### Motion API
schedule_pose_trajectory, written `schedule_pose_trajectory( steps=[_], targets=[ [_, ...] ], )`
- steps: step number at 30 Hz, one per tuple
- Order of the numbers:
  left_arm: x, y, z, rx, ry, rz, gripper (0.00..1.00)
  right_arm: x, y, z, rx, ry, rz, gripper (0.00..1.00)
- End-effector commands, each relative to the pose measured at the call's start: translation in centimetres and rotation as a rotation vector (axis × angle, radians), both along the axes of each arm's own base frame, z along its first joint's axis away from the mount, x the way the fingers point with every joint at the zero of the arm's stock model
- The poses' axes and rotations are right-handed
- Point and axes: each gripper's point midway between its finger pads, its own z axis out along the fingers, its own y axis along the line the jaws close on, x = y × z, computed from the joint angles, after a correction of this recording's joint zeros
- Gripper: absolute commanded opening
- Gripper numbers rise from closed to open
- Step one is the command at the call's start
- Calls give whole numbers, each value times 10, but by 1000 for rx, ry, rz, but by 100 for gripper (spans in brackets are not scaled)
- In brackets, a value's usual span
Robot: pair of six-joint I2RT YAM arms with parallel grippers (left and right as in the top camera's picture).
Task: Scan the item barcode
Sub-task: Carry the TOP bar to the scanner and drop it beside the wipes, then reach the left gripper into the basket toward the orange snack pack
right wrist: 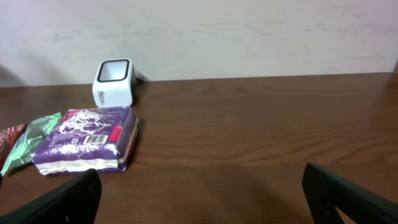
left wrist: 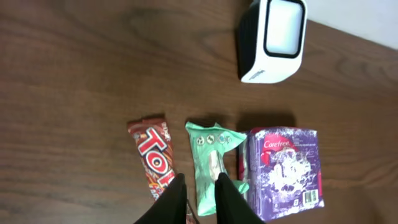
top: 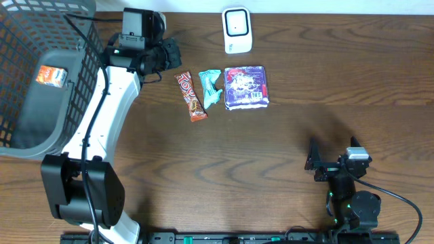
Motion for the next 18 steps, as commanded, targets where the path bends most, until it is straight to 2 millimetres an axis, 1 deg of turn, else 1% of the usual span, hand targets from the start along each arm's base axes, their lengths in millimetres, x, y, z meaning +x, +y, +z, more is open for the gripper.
schedule_pose_trajectory(
  steps=[1, 3, 4, 7, 9, 12, 13, 14, 15, 18],
  targets=[
    [0, 8, 32, 81, -108, -35, 23, 0, -1, -1, -12, 2, -4, 99],
    [0, 20, 44, 125, -141, 11, 34, 0, -1, -1, -12, 2, -4, 99],
    [-1, 34, 58, 178, -179, 65, 40, 0, -1, -1, -12, 2, -4, 99],
    [-4, 57, 83, 252, -247, 117, 51, 0, -1, -1, -12, 2, -4, 99],
    [-7, 75, 99, 294, -288, 148, 56, 0, -1, -1, -12, 2, -4, 99],
    [-12, 105, 115, 340, -322, 196, 59, 0, -1, -1, -12, 2, -4, 99],
    [-15, 120, 120, 354, -331, 223, 60, 0, -1, -1, -12, 2, -4, 99],
    [-16, 133, 123, 363, -333, 247, 63, 0, -1, -1, -12, 2, -4, 99],
    [-18, 145, 125, 368, -333, 274, 64, 0, -1, -1, -12, 2, -4, 99],
    [-26, 199, 126, 388, -313, 390, 66, 0, -1, -1, -12, 2, -4, 99]
  ],
)
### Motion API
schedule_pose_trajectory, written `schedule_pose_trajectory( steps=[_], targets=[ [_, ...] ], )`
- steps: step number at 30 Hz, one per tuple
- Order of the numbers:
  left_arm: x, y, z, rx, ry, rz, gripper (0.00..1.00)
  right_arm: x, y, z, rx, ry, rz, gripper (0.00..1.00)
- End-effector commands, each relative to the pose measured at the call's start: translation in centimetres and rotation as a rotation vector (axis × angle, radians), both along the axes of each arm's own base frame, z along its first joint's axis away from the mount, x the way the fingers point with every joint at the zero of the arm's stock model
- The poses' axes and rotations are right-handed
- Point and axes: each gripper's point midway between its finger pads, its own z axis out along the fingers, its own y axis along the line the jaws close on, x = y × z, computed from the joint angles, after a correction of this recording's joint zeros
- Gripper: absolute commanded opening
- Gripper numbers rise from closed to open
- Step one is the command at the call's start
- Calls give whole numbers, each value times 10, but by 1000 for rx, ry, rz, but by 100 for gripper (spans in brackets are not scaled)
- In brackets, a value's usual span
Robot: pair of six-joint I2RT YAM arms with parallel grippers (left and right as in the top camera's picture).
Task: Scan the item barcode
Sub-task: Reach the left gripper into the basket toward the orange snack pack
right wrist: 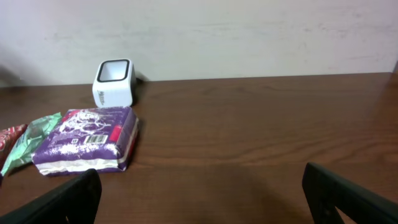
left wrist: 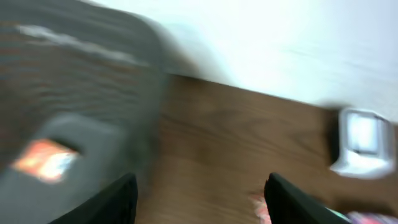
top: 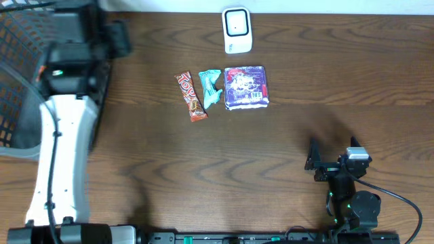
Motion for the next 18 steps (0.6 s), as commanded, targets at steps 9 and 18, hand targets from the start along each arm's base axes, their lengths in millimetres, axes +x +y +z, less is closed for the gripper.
schedule_pose_trajectory(
  steps=[9, 18],
  targets=[
    [-45, 163, 5, 58, 10, 363, 67, 0, -1, -1, -12, 2, -4, 99],
    [-50, 214, -32, 110, 110, 408, 67, 0, -1, -1, -12, 2, -4, 99]
  ],
)
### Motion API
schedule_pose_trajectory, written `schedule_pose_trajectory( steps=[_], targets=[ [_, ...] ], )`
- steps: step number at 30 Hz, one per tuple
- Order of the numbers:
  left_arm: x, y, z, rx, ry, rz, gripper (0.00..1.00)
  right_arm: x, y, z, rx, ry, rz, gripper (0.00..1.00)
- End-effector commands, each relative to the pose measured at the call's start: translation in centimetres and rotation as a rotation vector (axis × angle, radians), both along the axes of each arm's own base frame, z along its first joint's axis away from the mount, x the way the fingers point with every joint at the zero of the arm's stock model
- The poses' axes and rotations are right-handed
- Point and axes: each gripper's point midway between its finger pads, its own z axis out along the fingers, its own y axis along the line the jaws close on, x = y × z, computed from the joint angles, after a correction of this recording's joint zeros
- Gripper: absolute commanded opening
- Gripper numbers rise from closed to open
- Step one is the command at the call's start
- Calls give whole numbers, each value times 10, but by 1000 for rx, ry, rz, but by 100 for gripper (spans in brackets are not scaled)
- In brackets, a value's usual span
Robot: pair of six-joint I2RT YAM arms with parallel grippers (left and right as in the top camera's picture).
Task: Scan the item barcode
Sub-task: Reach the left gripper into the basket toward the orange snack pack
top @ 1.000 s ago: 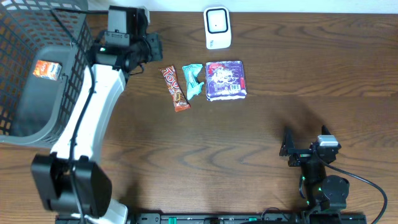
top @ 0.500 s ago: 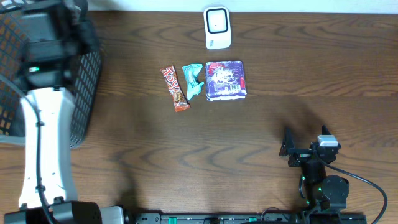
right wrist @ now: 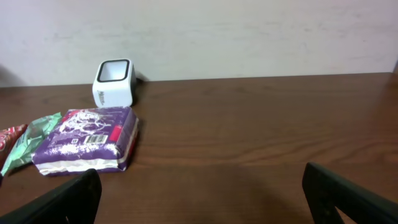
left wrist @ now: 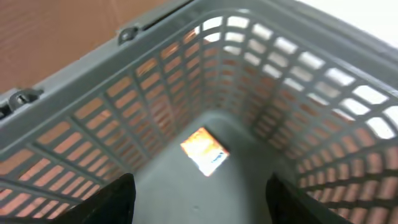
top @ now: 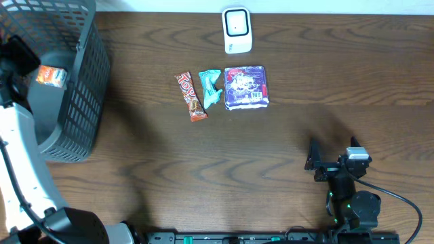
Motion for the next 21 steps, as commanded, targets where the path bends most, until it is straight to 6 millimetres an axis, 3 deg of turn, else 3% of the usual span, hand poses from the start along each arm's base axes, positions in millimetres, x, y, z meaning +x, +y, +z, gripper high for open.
schedule_pose_trajectory(
  steps=[1, 8, 11, 18, 21],
  targets=[
    [9, 19, -35, 46, 125, -42, 67, 0, -1, -1, -12, 2, -4, 99],
    [34, 33, -107, 104, 307, -169, 68, 0, -1, -1, -12, 2, -4, 99],
    [45, 38, -124, 122, 325, -192, 75, 0, -1, -1, -12, 2, -4, 99],
    [74, 50, -153, 54, 229, -115, 75, 0, -1, -1, -12, 2, -4, 99],
    [86, 53, -176, -20, 179, -52, 75, 0, -1, -1, -12, 2, -4, 99]
  ],
)
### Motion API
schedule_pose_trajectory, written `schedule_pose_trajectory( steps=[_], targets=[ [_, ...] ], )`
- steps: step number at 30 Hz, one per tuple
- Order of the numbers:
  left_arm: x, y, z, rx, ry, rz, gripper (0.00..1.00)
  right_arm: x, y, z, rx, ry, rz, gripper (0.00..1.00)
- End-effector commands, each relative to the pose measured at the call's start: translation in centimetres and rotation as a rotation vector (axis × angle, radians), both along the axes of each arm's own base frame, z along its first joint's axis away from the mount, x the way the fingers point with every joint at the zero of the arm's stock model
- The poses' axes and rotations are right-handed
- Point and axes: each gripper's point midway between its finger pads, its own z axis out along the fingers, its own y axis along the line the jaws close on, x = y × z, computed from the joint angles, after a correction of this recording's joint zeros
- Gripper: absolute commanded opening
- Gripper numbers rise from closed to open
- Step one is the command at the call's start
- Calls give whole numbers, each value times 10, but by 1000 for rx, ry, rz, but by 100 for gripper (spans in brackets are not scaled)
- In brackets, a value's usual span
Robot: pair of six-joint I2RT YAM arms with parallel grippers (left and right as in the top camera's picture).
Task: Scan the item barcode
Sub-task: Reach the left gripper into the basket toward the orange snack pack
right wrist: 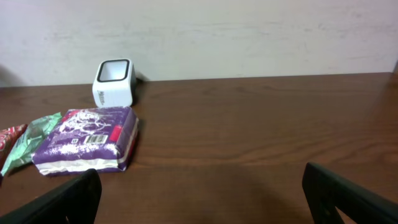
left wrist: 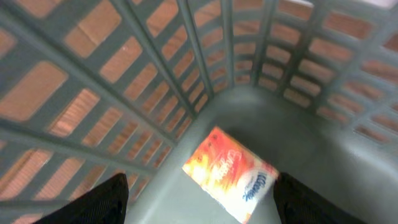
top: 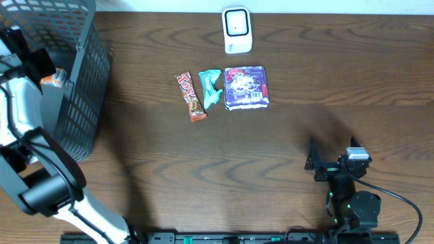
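Observation:
An orange-and-white packet [left wrist: 229, 173] lies on the floor of the grey mesh basket [top: 81, 81], and shows in the overhead view as an orange patch [top: 53, 80]. My left gripper [left wrist: 202, 208] is open low inside the basket, just above the packet, with one finger on each side of it. The white scanner [top: 237, 30] stands at the table's far edge. My right gripper [right wrist: 208, 199] rests open near the front right, holding nothing.
A chocolate bar [top: 191, 96], a teal wrapper [top: 210, 88] and a purple pack [top: 246, 87] lie in a row in front of the scanner. The basket's walls [left wrist: 155, 74] close in around my left gripper. Bare brown table [top: 271, 156] lies between the row and my right arm.
My left gripper has gone from above the basket's rim down into the basket. The orange packet now shows large and close between the open fingers. The right arm has not moved.
My left gripper hung over the chocolate bar and teal wrapper with its fingers close together. Then it was open and to the left, beside the basket. Then it was over the basket's mouth, and now it is inside, near the packet.

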Motion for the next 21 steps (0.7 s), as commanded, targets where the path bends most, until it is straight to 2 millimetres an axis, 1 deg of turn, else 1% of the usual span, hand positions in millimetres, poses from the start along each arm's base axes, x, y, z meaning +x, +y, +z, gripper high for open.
schedule_pose_trajectory(
  steps=[1, 5, 8, 11, 14, 21],
  targets=[
    [13, 0, -31, -105, -38, 91, 75, 0, -1, -1, -12, 2, -3, 99],
    [25, -7, -59, -165, -49, 126, 74, 0, -1, -1, -12, 2, -3, 99],
    [33, -11, -75, -214, -77, 171, 74, 0, -1, -1, -12, 2, -3, 99],
    [40, -11, -86, -238, -103, 194, 74, 0, -1, -1, -12, 2, -3, 99],
    [44, -9, -92, -232, -115, 192, 74, 0, -1, -1, -12, 2, -3, 99],
    [44, -7, -118, -237, -90, 201, 74, 0, -1, -1, -12, 2, -3, 99]
  ],
)
